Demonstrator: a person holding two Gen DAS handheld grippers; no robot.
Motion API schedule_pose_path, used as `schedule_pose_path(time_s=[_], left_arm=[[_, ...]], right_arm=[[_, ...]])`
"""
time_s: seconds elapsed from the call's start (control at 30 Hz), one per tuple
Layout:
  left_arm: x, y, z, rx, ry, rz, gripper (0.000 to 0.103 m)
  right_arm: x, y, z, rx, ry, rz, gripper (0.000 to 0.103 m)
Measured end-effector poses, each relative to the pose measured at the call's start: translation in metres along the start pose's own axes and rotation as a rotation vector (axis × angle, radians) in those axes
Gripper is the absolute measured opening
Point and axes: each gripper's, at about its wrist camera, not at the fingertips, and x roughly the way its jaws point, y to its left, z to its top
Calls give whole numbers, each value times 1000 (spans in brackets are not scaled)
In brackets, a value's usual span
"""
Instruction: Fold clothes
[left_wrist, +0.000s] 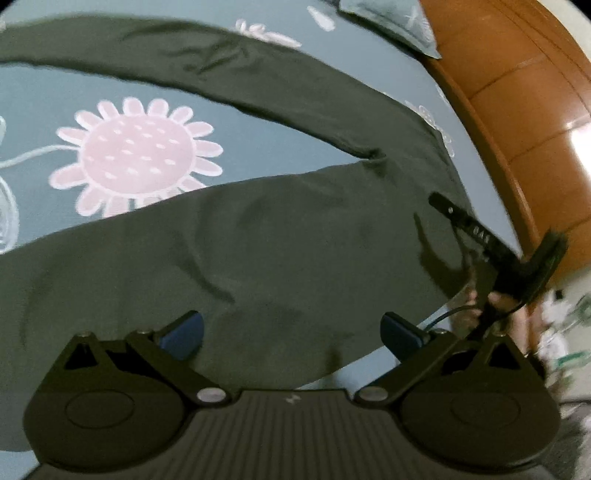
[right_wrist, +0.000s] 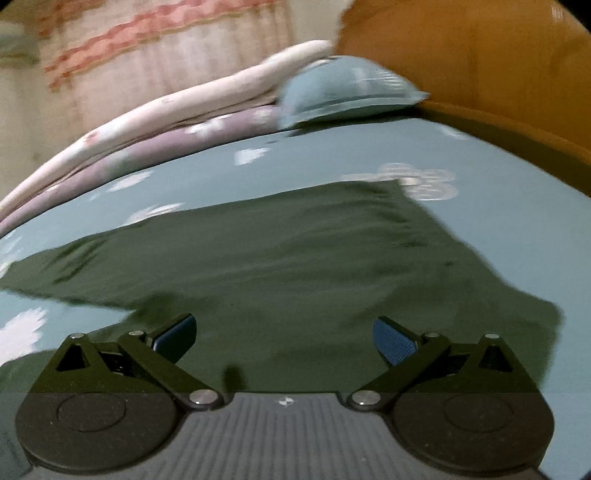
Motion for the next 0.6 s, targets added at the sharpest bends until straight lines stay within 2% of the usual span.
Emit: schedule_pose_path(time_s=[0.13, 0.33, 0.43, 0.6], left_arm=[[-6, -1, -23, 90, -77, 91, 101], [-7, 1, -46, 157, -199, 111, 101], [-9, 5, -55, 142, -261, 119, 101], [-14, 12, -71, 140, -340, 130, 101]], right_arm=[[-5, 31, -9, -93, 15, 96, 103], [-17, 68, -32, -202, 90, 236, 103], [-27, 90, -48, -295, 108, 226, 103], [-38, 108, -65, -359, 106, 221, 103]])
